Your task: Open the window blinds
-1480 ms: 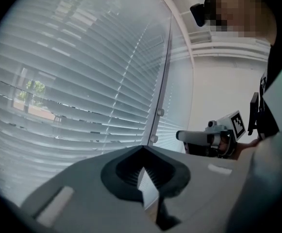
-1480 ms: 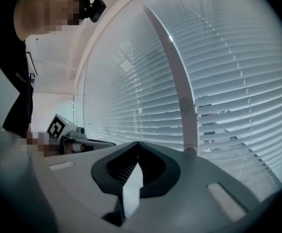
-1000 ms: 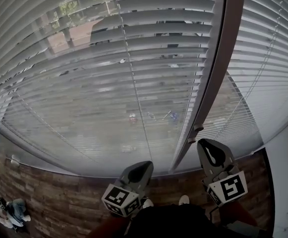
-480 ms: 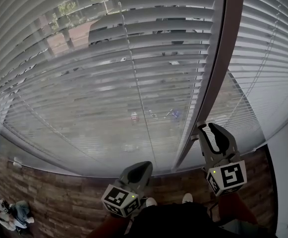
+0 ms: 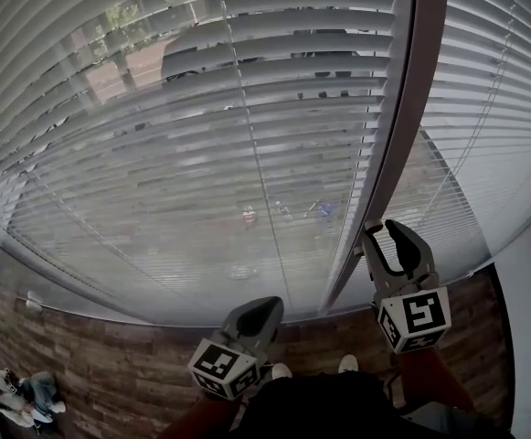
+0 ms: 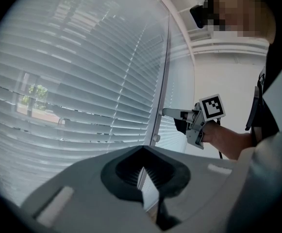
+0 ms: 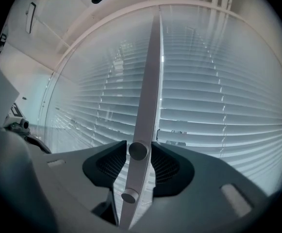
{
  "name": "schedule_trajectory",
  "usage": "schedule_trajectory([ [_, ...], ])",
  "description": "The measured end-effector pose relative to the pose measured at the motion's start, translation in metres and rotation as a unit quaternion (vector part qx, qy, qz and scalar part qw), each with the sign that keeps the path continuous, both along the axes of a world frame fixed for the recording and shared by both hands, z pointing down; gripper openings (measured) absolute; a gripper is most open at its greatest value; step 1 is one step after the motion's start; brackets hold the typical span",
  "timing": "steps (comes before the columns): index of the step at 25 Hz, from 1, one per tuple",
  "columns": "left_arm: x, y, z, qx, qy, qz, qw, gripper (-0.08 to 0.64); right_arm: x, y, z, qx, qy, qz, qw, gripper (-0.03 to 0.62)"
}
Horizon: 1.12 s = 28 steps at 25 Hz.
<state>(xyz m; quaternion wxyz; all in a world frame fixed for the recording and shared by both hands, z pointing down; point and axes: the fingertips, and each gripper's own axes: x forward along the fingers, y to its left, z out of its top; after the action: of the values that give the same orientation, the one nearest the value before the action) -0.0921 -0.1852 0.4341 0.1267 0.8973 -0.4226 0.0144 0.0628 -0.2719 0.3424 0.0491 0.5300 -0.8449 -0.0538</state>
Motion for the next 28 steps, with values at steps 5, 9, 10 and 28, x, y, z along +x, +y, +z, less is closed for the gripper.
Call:
schedule_trajectory([
  [5, -0.0011, 0.0015, 0.0001, -0.001, 0.002, -0.002, 1.0000, 0.001, -0.0023, -0.0034, 0.0025, -0.002, 0.007, 0.002, 1.000, 0.179],
  [9, -0.0019, -0.0002, 0.0024, -0.001, 0.002, -0.004, 1.0000, 0.002, -0.0044, -0.0066, 0.0036, -0.003, 0.009, 0.001, 1.000, 0.176],
  [10, -0.0022, -0.0005, 0.0027, -0.001, 0.002, -0.005, 1.0000, 0.002, -0.0049, -0.0069, 0.0037, -0.002, 0.008, 0.000, 1.000, 0.175],
  [28, -0.0014, -0.0037, 0.0019, 0.000, 0.004, -0.004, 1.0000, 0.001, -0.0052, -0.0074, 0.0032, 0.009, 0.045, 0.005, 0.999, 0.155],
])
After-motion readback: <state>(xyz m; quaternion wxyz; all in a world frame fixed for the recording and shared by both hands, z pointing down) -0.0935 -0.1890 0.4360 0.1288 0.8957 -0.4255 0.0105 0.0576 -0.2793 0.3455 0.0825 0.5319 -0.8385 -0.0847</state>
